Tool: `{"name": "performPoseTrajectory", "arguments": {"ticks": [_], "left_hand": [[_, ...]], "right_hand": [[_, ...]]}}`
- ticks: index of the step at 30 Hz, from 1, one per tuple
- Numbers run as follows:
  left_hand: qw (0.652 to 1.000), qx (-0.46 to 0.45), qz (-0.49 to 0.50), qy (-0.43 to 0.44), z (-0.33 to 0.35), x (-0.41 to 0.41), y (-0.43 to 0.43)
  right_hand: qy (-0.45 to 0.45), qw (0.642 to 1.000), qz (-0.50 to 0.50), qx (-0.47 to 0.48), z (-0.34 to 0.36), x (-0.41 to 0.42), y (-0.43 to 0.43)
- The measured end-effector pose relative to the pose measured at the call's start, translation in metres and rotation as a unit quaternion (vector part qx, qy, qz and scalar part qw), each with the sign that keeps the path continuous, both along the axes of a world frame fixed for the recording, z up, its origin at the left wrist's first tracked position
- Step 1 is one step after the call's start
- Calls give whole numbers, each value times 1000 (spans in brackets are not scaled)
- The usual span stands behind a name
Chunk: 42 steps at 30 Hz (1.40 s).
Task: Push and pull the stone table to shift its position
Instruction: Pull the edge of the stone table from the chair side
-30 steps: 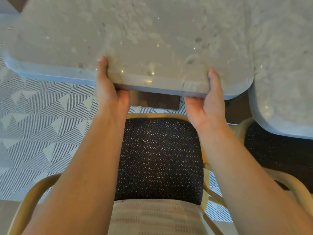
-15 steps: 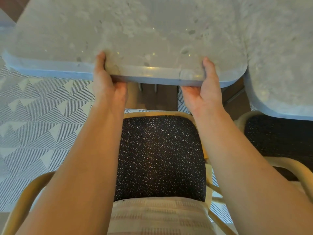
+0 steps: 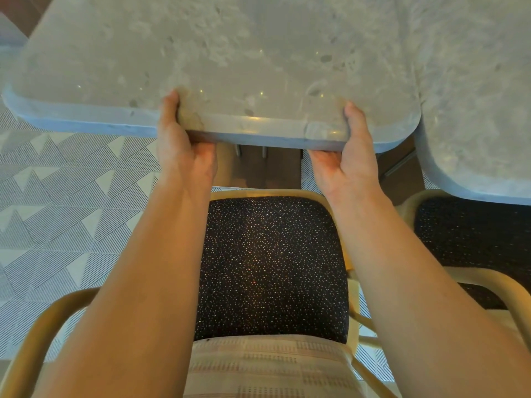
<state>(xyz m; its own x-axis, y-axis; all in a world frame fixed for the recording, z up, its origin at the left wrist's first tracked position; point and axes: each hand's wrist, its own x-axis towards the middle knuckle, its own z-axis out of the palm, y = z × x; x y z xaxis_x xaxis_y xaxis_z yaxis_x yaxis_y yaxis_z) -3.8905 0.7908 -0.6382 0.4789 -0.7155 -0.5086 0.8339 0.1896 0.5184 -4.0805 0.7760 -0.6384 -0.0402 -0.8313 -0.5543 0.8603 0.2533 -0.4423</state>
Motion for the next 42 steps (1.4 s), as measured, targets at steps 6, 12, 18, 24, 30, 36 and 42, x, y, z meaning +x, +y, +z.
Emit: {"name": "performPoseTrajectory", "arguments": {"ticks": [6, 12, 18, 24, 30, 36, 42], "left_hand": [[1000, -5, 4, 0, 0, -2, 8], [1000, -3, 9, -3, 0, -4, 13], [1000, -4, 19, 3, 0, -5, 18], [1000, -9, 21, 2, -1, -7, 31], [1000, -19, 17, -6, -1, -9, 44], [999, -25, 26, -2, -3, -10, 55], [1000, -4, 26, 1, -4, -10, 66]], "right_hand": [[6, 1000, -1, -1, -2, -3, 7], [5, 1000, -3, 3, -5, -5, 12], [7, 1000, 9, 4, -4, -8, 18], [12, 1000, 19, 7, -5, -12, 30], [12, 1000, 21, 12, -6, -15, 42], [4, 1000, 22, 12, -6, -19, 54], [4, 999, 31, 24, -2, -21, 65]]}}
